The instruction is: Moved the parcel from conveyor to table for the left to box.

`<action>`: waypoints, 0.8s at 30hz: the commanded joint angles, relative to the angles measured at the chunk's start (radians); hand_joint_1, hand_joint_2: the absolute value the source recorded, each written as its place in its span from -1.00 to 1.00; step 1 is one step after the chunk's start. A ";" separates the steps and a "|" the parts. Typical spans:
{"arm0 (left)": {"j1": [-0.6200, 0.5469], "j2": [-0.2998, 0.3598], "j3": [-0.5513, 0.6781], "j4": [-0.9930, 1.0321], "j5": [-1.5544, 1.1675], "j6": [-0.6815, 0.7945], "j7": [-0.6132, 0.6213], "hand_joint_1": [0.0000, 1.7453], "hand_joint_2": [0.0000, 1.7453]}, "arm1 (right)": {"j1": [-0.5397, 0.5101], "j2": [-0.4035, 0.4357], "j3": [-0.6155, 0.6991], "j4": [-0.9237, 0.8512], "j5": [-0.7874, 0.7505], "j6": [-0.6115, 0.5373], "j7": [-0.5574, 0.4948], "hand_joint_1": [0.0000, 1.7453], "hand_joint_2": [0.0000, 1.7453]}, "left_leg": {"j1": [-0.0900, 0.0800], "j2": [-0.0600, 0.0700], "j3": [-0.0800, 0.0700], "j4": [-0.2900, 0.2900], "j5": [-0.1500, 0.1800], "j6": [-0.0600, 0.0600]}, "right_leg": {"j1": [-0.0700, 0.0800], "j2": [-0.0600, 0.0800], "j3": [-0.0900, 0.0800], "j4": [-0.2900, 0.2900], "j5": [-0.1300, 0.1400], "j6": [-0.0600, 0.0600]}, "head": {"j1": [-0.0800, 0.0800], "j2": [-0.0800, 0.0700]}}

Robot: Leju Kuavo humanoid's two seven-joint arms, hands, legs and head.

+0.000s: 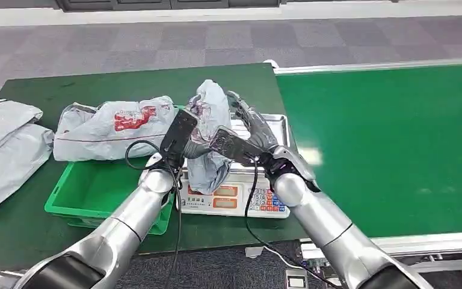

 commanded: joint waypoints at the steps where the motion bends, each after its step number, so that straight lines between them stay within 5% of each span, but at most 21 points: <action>1: -0.124 -0.017 -0.098 0.113 -0.025 -0.049 0.017 -1.00 1.00 | -0.052 0.012 -0.147 -0.078 0.034 -0.023 -0.003 -1.00 1.00 | 0.000 -0.002 -0.003 0.002 0.000 0.000 | 0.000 -0.002 -0.002 0.002 -0.001 0.000 | 0.000 0.000; 10: -0.152 -0.038 -0.115 0.131 -0.043 -0.046 0.002 -1.00 1.00 | -0.016 0.004 -0.251 -0.109 0.065 -0.058 -0.034 -1.00 1.00 | 0.001 -0.003 0.000 0.000 0.000 0.000 | 0.001 -0.003 0.002 -0.001 0.000 -0.001 | 0.000 0.000; 15: -0.170 -0.054 -0.181 0.144 -0.109 -0.042 0.005 -1.00 1.00 | 0.010 0.002 -0.320 -0.149 0.145 -0.169 -0.048 -1.00 1.00 | 0.000 -0.003 0.000 0.000 0.000 0.000 | 0.001 -0.003 0.002 0.000 0.000 -0.001 | 0.000 0.000; 24: -0.185 -0.111 -0.587 0.246 -0.493 -0.191 0.089 -1.00 1.00 | 0.023 -0.017 -0.489 -0.134 0.108 -0.151 -0.097 -1.00 1.00 | 0.000 -0.004 0.000 0.000 0.000 0.001 | 0.000 -0.005 0.002 -0.001 0.000 0.000 | 0.000 0.000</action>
